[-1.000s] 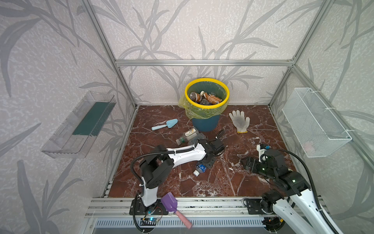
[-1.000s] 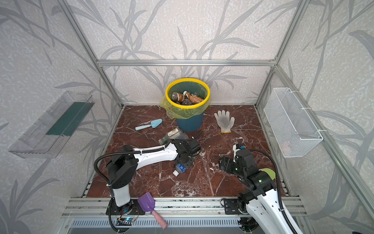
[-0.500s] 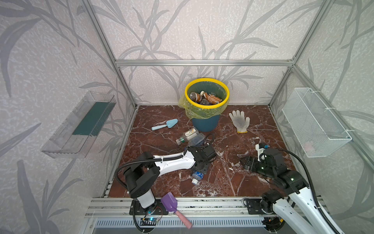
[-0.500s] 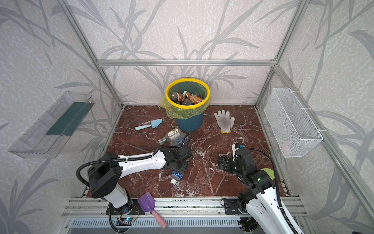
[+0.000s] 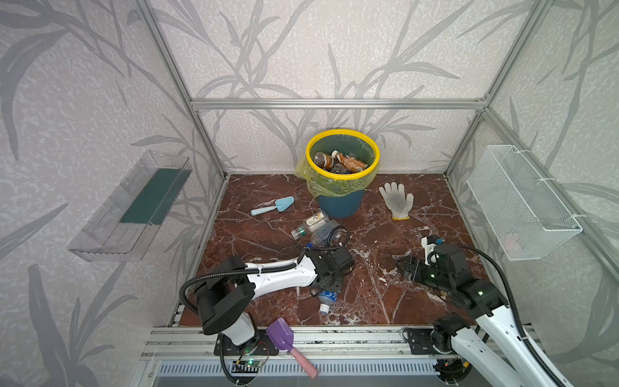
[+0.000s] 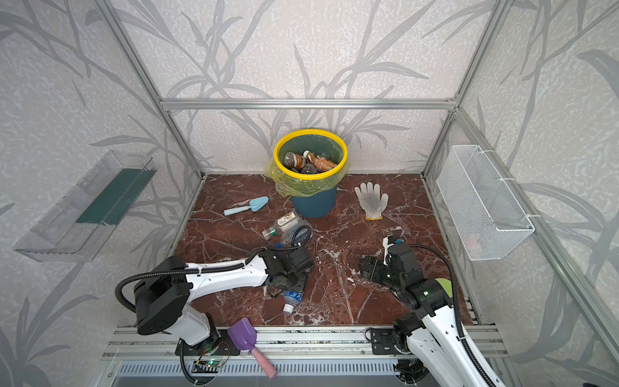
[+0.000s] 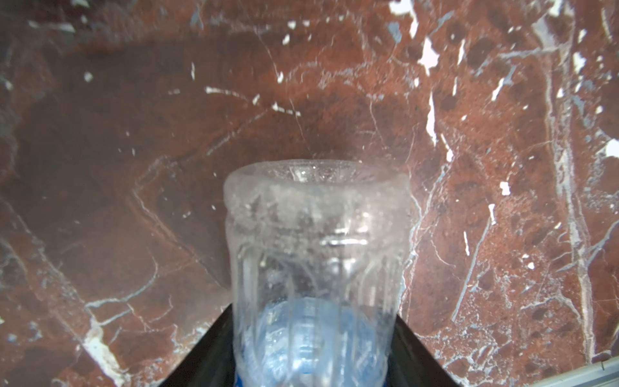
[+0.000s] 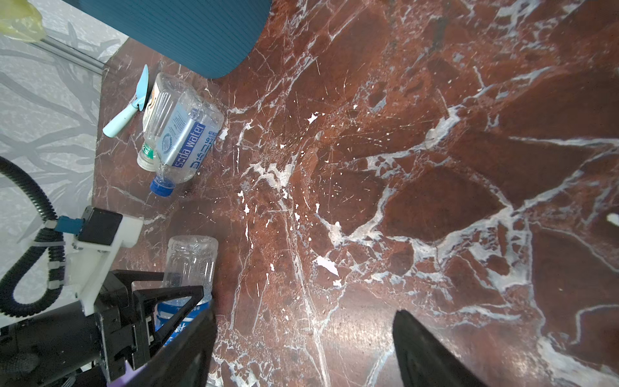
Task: Throw the plastic bottles in the bin
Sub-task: 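Lift the blue-label bottle with the left gripper and draw it toward the front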
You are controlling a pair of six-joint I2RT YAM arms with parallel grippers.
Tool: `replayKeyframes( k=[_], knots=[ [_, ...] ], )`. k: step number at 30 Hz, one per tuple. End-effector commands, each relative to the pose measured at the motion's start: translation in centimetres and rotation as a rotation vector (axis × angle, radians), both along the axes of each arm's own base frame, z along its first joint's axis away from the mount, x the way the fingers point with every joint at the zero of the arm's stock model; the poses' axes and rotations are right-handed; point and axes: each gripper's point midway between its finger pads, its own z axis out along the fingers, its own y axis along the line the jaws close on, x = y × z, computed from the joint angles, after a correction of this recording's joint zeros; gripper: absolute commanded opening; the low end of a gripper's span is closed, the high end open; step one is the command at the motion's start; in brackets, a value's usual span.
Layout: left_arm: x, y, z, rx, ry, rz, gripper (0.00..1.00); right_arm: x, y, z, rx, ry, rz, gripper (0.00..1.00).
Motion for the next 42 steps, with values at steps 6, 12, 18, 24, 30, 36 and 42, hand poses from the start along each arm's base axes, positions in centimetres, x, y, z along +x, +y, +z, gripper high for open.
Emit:
replayKeyframes(
  k=[6,12,18,24,30,36,42],
  knots=[
    [-3.1,3.3,-1.7,0.131,0.11,0.051,0.75,0.3,0.3,0.1,0.017,-0.013,0.004,0.83],
    [-3.0,3.3,-1.3,0.132,0.103,0.052,0.8,0.3,0.3,0.1,0.017,-0.013,0.004,0.82],
    [-2.9,3.4,-0.7,0.12,0.093,0.062,0.84,0.3,0.3,-0.1,0.018,-0.008,0.002,0.83],
    [-3.0,3.9,0.2,0.11,0.076,0.078,0.88,0.4,0.4,-0.2,0.022,-0.005,0.004,0.82],
    [-3.3,4.4,0.2,0.103,0.077,0.097,0.84,0.2,0.4,-0.5,0.018,0.004,0.01,0.82],
    [-3.7,4.9,-0.4,0.11,0.088,0.1,0.76,0.0,0.3,-0.6,0.017,0.004,0.01,0.82],
    [-3.8,5.3,-0.2,0.105,0.08,0.108,0.64,0.0,0.3,-0.6,0.016,0.004,0.01,0.82]
  ],
)
